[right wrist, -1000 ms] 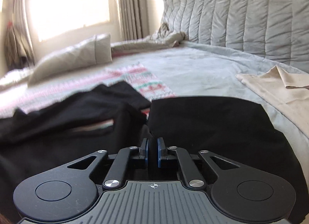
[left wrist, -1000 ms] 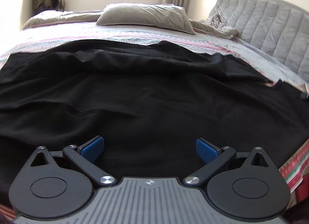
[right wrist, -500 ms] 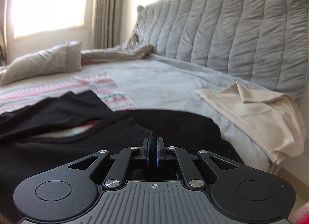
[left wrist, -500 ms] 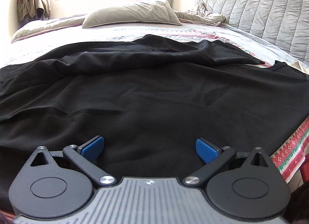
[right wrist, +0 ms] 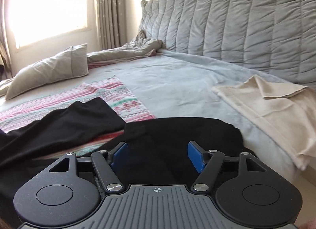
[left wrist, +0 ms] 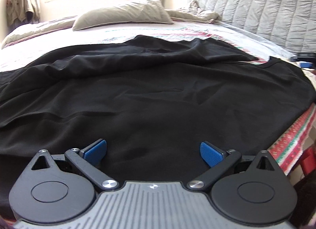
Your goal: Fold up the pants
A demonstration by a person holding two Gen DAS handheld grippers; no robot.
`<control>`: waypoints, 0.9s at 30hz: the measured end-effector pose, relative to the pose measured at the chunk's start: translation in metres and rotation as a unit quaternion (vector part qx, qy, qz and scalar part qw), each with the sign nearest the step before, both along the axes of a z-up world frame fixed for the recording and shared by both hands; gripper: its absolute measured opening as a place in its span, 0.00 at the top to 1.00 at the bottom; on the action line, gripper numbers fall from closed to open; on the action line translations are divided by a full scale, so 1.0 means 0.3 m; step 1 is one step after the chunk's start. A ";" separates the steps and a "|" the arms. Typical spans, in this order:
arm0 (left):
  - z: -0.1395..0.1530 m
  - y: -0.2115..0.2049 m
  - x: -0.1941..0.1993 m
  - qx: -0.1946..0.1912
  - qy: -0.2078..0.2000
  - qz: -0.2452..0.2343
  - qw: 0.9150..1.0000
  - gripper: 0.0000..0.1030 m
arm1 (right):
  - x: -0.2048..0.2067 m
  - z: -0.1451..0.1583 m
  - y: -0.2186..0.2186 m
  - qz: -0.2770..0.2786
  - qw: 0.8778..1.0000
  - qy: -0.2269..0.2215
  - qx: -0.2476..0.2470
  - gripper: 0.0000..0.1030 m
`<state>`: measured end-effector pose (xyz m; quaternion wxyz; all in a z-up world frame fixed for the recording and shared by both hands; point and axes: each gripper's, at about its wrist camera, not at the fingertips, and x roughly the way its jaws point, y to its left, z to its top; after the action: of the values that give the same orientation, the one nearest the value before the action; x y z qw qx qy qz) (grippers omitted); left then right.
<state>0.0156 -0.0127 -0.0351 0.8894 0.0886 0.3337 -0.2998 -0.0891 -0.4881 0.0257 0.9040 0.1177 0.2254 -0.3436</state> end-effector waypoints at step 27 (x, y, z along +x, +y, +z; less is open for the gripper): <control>0.039 -0.145 0.036 0.016 -0.001 -0.084 0.996 0.00 | 0.218 -0.053 -0.037 -0.021 0.999 0.006 -0.042 0.42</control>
<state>0.0263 -0.0561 -0.0235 0.8600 0.1305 0.3284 -0.3681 -0.0238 -0.4992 0.0098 0.8994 0.0822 0.2139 -0.3722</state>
